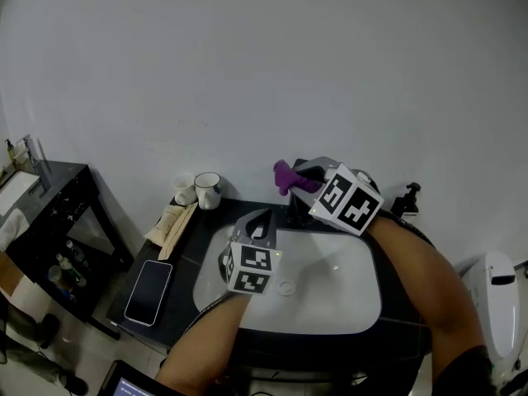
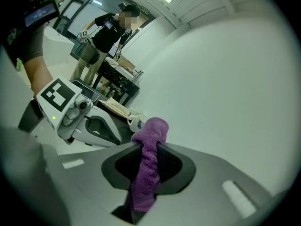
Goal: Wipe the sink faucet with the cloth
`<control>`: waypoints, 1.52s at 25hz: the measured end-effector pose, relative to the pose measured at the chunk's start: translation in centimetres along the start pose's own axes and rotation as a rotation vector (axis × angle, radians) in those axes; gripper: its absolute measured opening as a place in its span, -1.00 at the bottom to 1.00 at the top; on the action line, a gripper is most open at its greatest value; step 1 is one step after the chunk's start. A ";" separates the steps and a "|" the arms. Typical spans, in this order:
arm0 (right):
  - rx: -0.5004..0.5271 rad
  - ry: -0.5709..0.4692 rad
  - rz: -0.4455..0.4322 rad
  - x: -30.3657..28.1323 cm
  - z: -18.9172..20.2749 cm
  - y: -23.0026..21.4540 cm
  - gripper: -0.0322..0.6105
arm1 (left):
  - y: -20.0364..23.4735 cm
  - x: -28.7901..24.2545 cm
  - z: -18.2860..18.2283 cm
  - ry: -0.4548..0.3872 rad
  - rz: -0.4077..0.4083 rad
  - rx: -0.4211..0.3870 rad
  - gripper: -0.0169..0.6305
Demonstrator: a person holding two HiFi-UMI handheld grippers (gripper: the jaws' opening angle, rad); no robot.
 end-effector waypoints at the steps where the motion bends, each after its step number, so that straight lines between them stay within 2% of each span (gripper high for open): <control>1: 0.013 0.001 -0.006 0.4 -0.1 0.5 -0.70 | 0.0 0.1 0.0 0.001 -0.002 0.001 -0.90; 8: 0.121 0.013 -0.034 3.0 0.0 4.7 -0.70 | 0.4 0.6 0.1 0.008 -0.022 0.009 -0.90; 11: 0.183 0.056 -0.026 3.6 0.7 6.0 -0.70 | 0.6 0.7 0.2 0.009 -0.032 0.006 -0.90; 16: 0.253 0.152 0.053 2.6 2.7 4.5 -0.70 | 0.8 0.7 0.4 0.018 -0.042 0.003 -0.90; 23: 0.375 0.270 0.081 -1.5 5.0 3.0 -0.69 | 0.4 0.4 0.4 0.012 -0.029 -0.018 -0.90; 33: 0.289 0.253 0.126 -3.7 6.9 -0.1 -0.70 | -0.5 -0.5 0.4 0.005 -0.004 -0.061 -0.90; 38: 0.363 0.273 0.117 -3.6 6.9 0.4 -0.71 | -0.5 -0.6 0.5 0.008 -0.006 -0.069 -0.90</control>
Point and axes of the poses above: the fingertips, and each gripper's own axes: x backward along the fingers, y to its left, z out of its underside, the point moved 5 cm from there along x, backward along the fingers, and after that the axes turned 7 degrees about -z, right-handed, at the moved point
